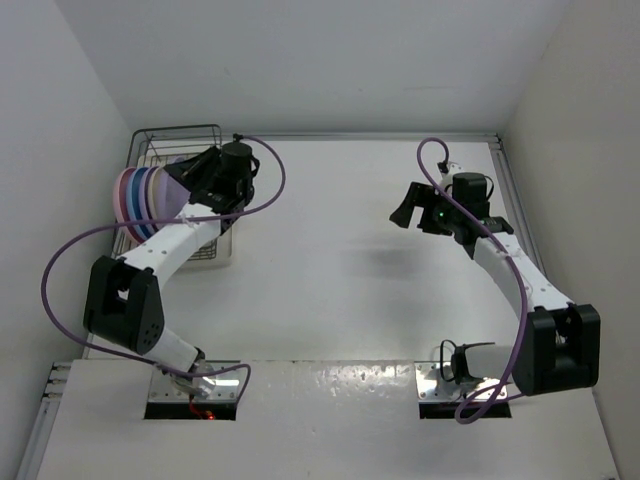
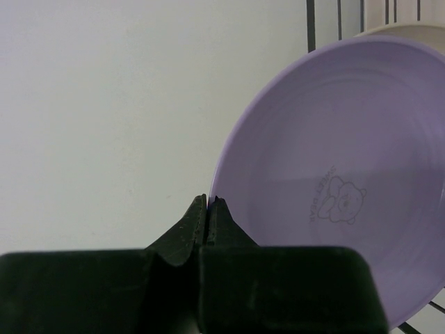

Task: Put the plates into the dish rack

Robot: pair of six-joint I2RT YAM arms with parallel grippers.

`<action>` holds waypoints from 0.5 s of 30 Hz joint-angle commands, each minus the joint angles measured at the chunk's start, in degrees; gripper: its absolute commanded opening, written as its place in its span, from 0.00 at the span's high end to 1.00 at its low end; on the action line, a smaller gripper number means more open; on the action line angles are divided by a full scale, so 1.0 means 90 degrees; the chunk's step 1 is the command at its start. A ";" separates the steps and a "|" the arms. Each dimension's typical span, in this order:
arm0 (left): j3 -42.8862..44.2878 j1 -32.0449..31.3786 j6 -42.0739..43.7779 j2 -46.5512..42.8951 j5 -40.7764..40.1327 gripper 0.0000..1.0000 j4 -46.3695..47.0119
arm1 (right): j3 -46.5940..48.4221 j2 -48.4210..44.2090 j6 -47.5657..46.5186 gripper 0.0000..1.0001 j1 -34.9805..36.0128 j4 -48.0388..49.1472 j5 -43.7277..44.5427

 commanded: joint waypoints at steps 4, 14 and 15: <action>0.0249 -0.0067 0.0402 0.0301 -0.0581 1.00 0.0638 | 0.0052 -0.0119 -0.0034 0.00 0.0031 0.0104 0.0070; 0.0260 -0.0418 0.0971 0.0448 -0.1236 1.00 0.0464 | 0.0062 -0.0090 -0.0004 0.00 0.0031 0.0123 0.0089; 0.0260 -0.0486 0.1059 0.0525 -0.1236 1.00 0.0465 | 0.0071 -0.0119 0.0005 0.00 0.0031 0.0104 0.0080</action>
